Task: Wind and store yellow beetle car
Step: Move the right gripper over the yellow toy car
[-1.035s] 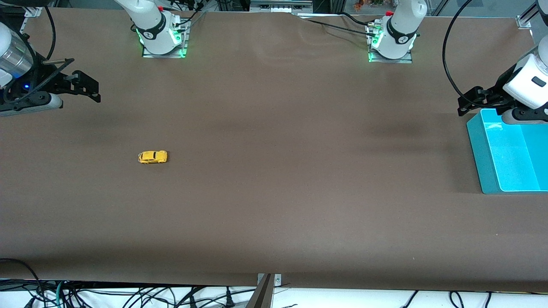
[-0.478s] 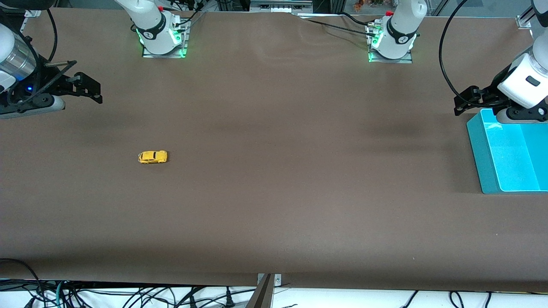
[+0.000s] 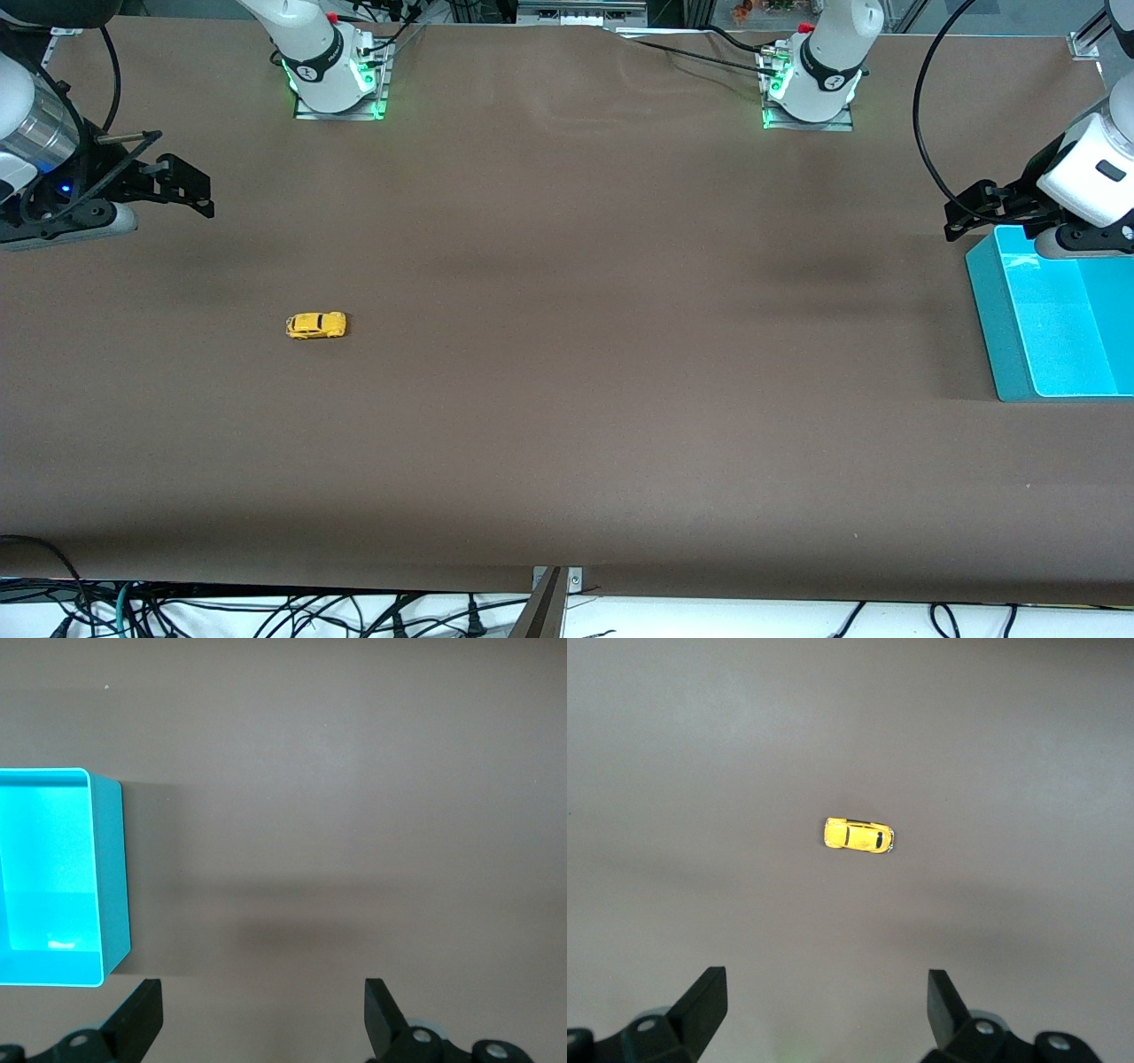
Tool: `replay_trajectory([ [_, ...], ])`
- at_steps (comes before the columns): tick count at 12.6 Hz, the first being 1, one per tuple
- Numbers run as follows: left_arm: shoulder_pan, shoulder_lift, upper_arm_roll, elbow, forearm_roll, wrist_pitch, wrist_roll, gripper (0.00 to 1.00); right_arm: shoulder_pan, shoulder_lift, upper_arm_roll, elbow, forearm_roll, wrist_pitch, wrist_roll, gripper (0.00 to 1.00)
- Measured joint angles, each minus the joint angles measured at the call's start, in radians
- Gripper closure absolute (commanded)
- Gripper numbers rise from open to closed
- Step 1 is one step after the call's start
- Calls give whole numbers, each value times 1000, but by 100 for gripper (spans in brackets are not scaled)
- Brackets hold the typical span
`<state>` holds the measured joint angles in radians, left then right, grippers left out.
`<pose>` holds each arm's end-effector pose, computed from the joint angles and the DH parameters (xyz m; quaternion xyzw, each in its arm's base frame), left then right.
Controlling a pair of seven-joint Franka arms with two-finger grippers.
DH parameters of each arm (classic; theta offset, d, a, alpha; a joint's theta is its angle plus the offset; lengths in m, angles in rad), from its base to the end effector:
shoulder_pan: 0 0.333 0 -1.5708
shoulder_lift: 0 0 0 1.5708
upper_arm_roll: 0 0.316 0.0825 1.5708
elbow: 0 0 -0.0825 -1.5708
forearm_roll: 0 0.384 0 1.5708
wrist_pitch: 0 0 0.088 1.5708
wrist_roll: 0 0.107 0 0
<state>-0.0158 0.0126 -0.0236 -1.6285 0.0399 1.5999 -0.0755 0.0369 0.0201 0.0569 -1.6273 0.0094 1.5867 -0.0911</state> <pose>0.5586 -0.0178 0.5928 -0.9994 -0.0170 0.0194 0.0209 0.5568 0.0531 0.5880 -0.9953 -0.0921 0.0303 0.0052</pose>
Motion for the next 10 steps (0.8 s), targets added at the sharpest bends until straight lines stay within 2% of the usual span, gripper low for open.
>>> replay_trajectory([
  [6, 2, 2, 0, 0, 0, -13, 0, 0, 3, 14, 12, -112, 2, 74, -142, 0],
  [10, 2, 3, 0, 0, 0, -14, 0, 0, 4, 16, 14, -212, 12, 168, -383, 0],
])
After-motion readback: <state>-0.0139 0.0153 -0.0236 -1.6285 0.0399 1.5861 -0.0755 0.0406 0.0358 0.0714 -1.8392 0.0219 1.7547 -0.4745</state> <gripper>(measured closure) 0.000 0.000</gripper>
